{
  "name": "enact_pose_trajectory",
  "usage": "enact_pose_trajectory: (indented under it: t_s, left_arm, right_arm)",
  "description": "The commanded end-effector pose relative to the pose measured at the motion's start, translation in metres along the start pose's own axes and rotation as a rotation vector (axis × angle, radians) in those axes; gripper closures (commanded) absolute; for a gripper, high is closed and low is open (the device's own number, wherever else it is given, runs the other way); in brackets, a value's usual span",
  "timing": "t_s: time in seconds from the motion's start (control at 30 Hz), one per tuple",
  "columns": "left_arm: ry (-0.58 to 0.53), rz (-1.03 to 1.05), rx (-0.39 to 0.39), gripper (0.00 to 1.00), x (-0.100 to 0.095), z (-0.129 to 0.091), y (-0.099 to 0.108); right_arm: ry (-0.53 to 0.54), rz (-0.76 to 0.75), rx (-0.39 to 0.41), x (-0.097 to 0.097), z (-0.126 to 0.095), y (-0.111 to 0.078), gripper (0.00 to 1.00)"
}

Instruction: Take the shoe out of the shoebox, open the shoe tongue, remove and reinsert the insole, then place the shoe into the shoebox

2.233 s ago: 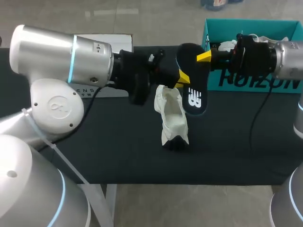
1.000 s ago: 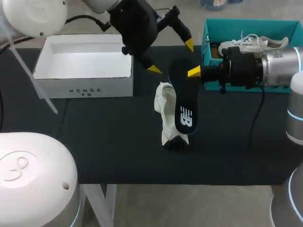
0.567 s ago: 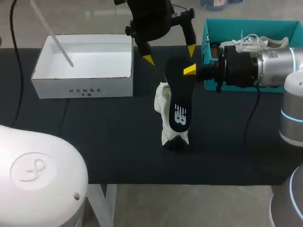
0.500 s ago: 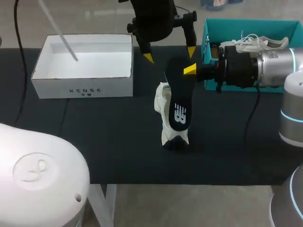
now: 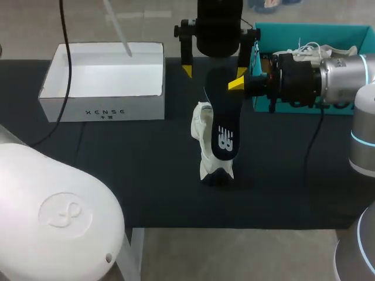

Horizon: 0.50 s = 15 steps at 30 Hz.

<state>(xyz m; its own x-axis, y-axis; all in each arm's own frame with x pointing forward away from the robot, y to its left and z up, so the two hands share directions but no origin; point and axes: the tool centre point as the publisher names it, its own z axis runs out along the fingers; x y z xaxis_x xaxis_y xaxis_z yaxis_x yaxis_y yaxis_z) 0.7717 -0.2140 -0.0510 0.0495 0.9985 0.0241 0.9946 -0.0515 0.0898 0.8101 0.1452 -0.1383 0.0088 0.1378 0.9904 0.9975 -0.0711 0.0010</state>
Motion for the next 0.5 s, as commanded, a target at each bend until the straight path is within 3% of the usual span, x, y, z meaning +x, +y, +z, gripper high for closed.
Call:
enact_pose_trajectory:
  t_s: [0.03, 0.5]
  left_arm:
    - [0.084, 0.012, -0.011, 0.00, -0.0069, 0.0022, 0.0078]
    - [-0.012, 0.018, -0.017, 0.00, -0.0096, 0.0068, 0.0104]
  right_arm:
    - [0.001, 0.005, 0.004, 0.0001, 0.0009, 0.0000, 1.00]
    - [0.009, 0.020, 0.000, -0.0017, -0.0028, 0.0016, 1.00]
